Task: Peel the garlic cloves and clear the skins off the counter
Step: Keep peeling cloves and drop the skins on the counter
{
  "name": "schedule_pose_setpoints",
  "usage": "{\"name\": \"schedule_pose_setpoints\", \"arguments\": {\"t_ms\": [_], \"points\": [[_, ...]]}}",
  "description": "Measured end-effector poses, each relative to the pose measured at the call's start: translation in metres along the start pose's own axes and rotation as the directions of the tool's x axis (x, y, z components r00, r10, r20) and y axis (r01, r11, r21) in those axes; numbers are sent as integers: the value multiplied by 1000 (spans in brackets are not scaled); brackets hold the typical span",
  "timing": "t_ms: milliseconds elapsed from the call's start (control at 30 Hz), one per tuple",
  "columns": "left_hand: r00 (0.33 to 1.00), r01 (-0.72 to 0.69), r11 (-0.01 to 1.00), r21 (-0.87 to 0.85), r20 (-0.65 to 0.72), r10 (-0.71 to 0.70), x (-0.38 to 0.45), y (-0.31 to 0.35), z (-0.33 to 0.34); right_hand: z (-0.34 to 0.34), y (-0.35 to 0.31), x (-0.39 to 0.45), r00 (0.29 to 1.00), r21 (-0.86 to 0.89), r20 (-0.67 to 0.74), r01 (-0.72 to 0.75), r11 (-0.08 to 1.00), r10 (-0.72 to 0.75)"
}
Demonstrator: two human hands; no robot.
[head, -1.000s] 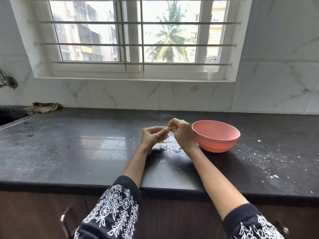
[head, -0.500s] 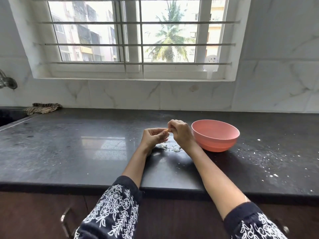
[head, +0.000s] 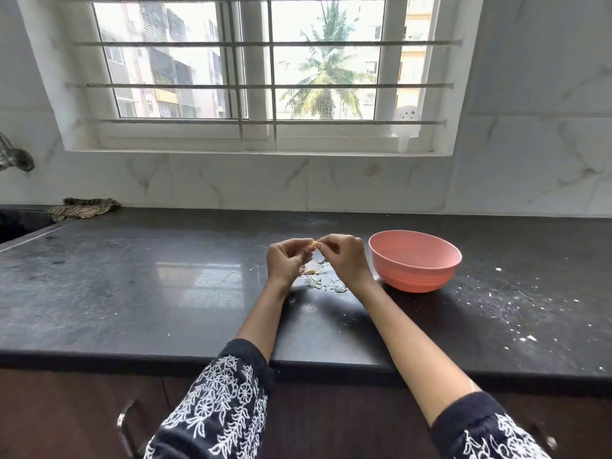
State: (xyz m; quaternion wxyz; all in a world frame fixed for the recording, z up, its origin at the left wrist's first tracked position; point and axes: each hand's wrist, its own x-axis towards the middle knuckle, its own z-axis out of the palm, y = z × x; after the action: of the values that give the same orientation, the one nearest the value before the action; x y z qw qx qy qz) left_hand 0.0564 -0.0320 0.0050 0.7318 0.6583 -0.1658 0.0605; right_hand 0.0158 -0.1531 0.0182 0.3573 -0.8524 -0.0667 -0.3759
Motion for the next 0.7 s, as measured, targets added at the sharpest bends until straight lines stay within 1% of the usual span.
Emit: {"name": "schedule_pose_setpoints", "arguments": {"t_ms": [100,167,233,433,533,700], "points": [[1000,-19,1000,7,2,19,-1,2,0,0,-3,1,988,190,39,-157,969,152],[1000,-17,1000,9,8,17,-1,3,0,1,-1,1,974,320,77,-225,920,211],[1000,-28,999,25,8,28,-1,3,0,1,-1,0,962,398,106,-273,876,252],[996,-87,994,60,13,86,-4,4,1,-1,-4,-1,949,470,148,-314,825,277],[999,-40,999,16,17,40,-5,5,2,1,-1,-1,934,545,174,-354,760,311],[999,38,996,-82,30,-36,-4,5,1,4,1,-1,922,591,187,-381,711,338]]}}
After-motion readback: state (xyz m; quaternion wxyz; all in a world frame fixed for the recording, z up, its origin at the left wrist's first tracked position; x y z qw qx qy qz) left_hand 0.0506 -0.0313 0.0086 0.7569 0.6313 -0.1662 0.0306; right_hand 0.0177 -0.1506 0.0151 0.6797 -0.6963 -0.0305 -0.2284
